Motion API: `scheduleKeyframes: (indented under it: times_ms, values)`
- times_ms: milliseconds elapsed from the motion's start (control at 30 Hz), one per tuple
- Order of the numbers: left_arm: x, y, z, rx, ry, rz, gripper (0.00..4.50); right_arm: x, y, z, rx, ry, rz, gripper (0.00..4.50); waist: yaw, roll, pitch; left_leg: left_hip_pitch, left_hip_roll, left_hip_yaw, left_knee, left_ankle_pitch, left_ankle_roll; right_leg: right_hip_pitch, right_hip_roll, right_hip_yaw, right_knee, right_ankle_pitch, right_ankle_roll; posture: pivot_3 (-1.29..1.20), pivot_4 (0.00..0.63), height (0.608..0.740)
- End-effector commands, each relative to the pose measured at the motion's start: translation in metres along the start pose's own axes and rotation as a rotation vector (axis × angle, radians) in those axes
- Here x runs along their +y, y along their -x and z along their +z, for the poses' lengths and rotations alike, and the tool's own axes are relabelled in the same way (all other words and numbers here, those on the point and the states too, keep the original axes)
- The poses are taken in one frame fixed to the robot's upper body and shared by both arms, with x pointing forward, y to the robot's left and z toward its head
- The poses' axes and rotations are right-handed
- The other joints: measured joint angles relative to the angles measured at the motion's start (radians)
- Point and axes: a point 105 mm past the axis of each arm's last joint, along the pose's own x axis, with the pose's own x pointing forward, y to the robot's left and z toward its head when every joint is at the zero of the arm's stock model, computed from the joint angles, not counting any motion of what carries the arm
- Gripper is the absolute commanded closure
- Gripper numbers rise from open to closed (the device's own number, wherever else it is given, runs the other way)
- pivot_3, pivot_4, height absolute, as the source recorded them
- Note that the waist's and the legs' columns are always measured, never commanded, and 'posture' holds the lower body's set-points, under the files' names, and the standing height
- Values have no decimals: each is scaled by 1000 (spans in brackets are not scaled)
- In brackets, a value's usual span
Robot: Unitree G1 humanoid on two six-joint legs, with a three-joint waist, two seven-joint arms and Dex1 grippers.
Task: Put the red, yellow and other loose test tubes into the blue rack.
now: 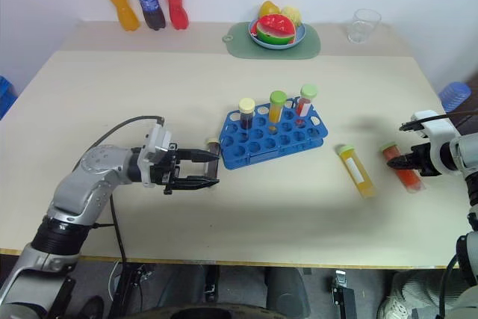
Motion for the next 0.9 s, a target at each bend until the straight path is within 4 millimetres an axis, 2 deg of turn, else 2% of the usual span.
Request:
scheduleKeyframes:
  times_ms: [33, 100, 200, 267, 333, 467, 533, 700, 900]
  values:
    - [-1, 2, 11, -25, -32, 7, 1764, -5, 12, 5, -38, 4, -10, 3743, 0, 0, 0, 0, 0, 0, 0, 0, 0, 0, 0, 0, 0, 0, 0, 0, 150, 740]
    - [-1, 2, 11, -29, -30, 14, 1764, -5, 20, 13, -103, 12, -3, 3743, 0, 0, 0, 0, 0, 0, 0, 0, 0, 0, 0, 0, 0, 0, 0, 0, 150, 740]
    - [6, 6, 12, -35, -36, 59, 1764, 18, 49, 59, -488, 85, 84, 3743, 2, 1, 1, 0, 0, 0, 0, 0, 0, 0, 0, 0, 0, 2, 3, 0, 150, 740]
    - [10, 7, 9, -14, -55, 89, 1764, 36, 70, 77, -730, 122, 116, 3743, -2, 1, 1, 0, 0, 0, 0, 0, 0, 0, 0, 0, 1, 2, 4, 0, 150, 740]
    - [15, 5, 7, -8, -87, 113, 1764, 53, 82, 82, -893, 149, 95, 3743, 1, 1, 1, 1, 1, 0, 0, 0, 0, 0, 1, 0, 2, 2, 4, 0, 150, 740]
    - [24, -1, 13, -56, -90, 144, 1764, 89, 91, 83, -1169, 152, -8, 3743, 5, 0, 0, 2, 1, -1, 0, 0, 0, 1, 2, 0, 3, 2, 5, 0, 150, 740]
    - [28, -3, 14, -66, -95, 150, 1764, 104, 86, 84, -1292, 102, -55, 3743, 3, 0, 0, 1, 1, -1, 0, 0, 0, 1, 2, 0, 2, 2, 5, 0, 150, 740]
    - [38, -4, 16, -87, -101, 168, 1764, 145, 46, 81, -1380, 108, -114, 3743, -3, 2, 1, 1, 1, -1, 0, 0, -1, 1, 2, 1, 3, 2, 5, 0, 150, 740]
    - [45, -6, 20, -100, -121, 188, 1764, 156, 20, 89, -1445, 56, -190, 3743, -8, 2, 1, 2, 1, -1, 0, 0, -1, 1, 2, 1, 5, 2, 4, 0, 150, 740]
